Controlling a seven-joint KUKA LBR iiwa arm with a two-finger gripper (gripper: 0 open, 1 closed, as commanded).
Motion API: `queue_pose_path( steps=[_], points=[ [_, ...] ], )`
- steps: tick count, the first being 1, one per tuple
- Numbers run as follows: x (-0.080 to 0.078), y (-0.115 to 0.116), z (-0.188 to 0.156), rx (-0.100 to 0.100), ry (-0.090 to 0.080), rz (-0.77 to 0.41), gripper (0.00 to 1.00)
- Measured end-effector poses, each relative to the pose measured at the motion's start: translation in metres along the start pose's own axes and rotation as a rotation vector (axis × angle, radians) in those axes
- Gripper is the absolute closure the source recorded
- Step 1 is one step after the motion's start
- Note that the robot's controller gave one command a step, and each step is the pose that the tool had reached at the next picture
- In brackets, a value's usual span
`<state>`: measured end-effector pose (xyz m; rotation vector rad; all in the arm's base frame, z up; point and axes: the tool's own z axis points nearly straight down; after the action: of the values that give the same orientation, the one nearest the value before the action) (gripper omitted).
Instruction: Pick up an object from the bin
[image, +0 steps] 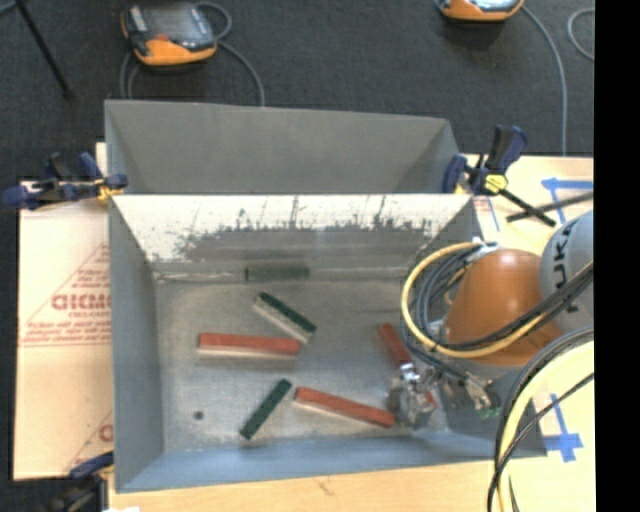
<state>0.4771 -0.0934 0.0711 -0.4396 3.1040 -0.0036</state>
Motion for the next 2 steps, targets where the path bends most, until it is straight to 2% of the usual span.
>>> queue_pose_path(
  steps=[1,2],
  points=[
    [-0.0036,-0.0009,-0.0018,0.004,-0.011,-0.002,0.0],
    [-0.0035,-0.0008,-0.0018,0.004,-0.011,-0.003,0.0]
  ],
)
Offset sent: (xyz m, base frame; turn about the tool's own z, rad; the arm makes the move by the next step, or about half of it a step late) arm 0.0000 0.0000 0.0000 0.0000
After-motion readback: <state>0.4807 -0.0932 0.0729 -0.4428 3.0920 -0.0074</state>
